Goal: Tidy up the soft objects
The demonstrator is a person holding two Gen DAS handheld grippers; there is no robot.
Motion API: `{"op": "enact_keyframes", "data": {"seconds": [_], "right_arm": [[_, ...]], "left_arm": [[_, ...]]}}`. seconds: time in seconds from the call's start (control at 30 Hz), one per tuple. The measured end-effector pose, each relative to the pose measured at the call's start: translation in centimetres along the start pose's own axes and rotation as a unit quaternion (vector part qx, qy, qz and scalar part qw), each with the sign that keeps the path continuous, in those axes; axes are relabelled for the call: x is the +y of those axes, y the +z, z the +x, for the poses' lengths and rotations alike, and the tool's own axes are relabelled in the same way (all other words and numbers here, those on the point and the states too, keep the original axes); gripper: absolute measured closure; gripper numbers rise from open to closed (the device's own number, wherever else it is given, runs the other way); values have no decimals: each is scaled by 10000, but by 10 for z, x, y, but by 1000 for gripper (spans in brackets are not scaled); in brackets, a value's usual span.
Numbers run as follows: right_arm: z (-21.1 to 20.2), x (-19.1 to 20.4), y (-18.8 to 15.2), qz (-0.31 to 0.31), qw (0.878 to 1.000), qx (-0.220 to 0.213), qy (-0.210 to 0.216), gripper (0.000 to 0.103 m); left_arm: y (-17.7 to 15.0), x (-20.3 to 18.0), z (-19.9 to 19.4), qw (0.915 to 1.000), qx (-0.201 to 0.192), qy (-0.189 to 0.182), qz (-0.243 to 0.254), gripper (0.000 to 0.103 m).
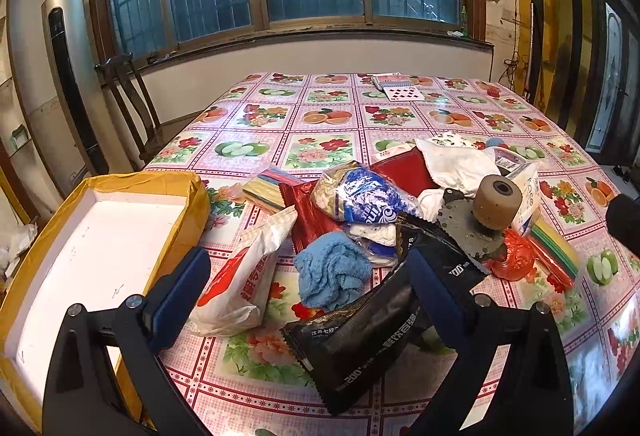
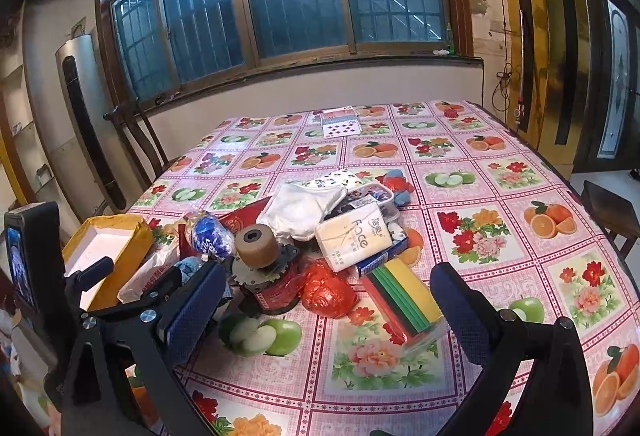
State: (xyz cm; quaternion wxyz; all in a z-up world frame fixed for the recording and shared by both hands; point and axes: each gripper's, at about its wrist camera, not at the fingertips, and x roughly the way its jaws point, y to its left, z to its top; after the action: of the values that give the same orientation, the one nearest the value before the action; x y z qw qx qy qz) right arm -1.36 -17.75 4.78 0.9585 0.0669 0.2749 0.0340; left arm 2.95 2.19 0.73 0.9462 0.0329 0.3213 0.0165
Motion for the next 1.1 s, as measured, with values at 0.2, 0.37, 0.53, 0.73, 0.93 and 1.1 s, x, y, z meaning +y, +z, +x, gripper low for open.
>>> {"op": "enact_keyframes", "data": {"seconds": [0.2, 0.37, 0.53, 0.73, 0.93, 1.1], "right_arm": [[-6, -7, 1, 61, 9975, -211, 670, 0], [0, -7, -2, 12, 9986, 19, 519, 0], [-3, -2, -4, -265, 9990, 35, 351, 0], [2, 0, -7, -312, 9988, 215, 324, 0], [4, 0, -9, -329, 9987, 249, 304, 0], [5, 1, -10, -369, 9986, 236, 305, 0]], "left_arm": [[-3, 3, 0, 9999, 119, 53, -12, 4], [-4, 4, 0, 9998, 177, 75, -38, 4], [-6, 4, 1, 9997, 221, 95, -18, 4], [-8, 6, 2, 9996, 259, 68, -57, 4], [-10, 7, 4, 9995, 307, 76, -75, 4], [-11, 8, 6, 9993, 342, 83, -95, 4]]}}
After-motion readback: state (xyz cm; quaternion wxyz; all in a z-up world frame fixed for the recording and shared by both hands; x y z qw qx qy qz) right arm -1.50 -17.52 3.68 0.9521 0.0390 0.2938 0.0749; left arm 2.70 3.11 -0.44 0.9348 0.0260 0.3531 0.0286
